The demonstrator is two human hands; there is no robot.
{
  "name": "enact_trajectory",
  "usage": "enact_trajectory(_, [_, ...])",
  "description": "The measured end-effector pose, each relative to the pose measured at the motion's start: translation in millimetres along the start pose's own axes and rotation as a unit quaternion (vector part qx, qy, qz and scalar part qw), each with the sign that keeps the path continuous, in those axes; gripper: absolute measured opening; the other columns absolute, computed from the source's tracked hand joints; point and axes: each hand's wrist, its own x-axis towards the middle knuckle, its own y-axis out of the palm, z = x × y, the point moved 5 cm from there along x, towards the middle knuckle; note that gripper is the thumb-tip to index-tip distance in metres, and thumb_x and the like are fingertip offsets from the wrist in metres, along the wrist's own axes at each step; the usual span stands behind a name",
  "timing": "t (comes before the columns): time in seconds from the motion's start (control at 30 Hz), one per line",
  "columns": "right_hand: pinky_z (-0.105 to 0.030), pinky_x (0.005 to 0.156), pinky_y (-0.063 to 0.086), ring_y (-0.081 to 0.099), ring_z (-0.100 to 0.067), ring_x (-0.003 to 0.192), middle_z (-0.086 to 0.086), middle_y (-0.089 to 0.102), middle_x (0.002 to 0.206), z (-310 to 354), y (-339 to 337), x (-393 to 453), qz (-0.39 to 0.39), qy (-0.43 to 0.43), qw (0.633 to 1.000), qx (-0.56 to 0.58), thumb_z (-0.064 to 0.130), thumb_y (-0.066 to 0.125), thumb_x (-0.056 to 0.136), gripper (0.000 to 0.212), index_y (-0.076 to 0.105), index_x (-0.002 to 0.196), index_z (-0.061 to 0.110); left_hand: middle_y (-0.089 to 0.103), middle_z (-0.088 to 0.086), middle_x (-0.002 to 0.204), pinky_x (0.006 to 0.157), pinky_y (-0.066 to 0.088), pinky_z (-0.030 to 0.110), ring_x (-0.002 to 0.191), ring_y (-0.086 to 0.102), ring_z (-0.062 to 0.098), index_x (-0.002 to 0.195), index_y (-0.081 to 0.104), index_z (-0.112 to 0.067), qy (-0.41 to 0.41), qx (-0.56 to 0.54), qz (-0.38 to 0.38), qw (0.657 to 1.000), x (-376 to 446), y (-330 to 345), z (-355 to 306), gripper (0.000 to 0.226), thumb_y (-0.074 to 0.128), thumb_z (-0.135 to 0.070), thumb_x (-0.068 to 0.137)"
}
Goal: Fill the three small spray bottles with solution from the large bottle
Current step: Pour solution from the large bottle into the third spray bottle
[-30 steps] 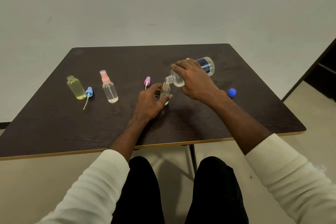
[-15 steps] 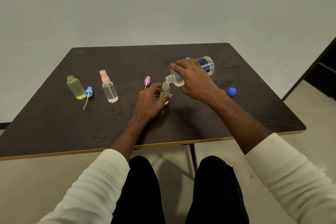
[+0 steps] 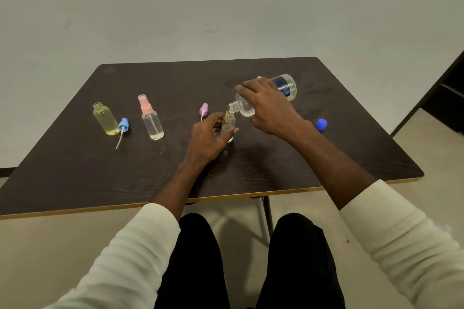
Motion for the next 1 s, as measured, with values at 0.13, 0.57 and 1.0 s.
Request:
enact_trajectory(0.13, [-0.043,0.117,0.024,0.04,-0.03,0.133,-0.01,0.049,0.141,-0.5,1.1,0.9,0.001,-0.001,1.0,-0.002,0.009,0.075,0.075,0.074,0.044,0.142,0.013,0.072,-0.004,0.102,0.081,0.051,0.007,0.089,0.068,0.004,0.119,0.067,-0.008,0.002,0.002,-0.003,1.0,-0.3,0.4,0.8,0.042,0.082,-0.027,0.084])
enact_trajectory(0.57, [-0.044,0.118,0.024,0.04,-0.03,0.134,-0.01,0.049,0.142,-1.3,2.2,0.3,0.004,-0.002,1.0,-0.002,0.007,0.075,0.075,0.075,0.044,0.143,0.014,0.067,-0.011,0.102,0.081,0.05,0.006,0.091,0.068,0.004,0.118,0.067,-0.008,0.008,-0.003,-0.001,1.0,-0.2,-0.7,-1.8,0.04,0.082,-0.023,0.083])
enact_trajectory(1.0, [-0.042,0.118,0.023,0.041,-0.03,0.133,-0.011,0.049,0.141,0.7,0.0,-0.1,0.004,-0.005,1.0,-0.004,0.007,0.073,0.075,0.074,0.044,0.143,0.012,0.069,-0.011,0.101,0.082,0.05,0.007,0.09,0.068,0.003,0.117,0.068,-0.01,0.005,-0.003,-0.006,1.0,-0.5,-0.5,-1.2,0.039,0.083,-0.023,0.083])
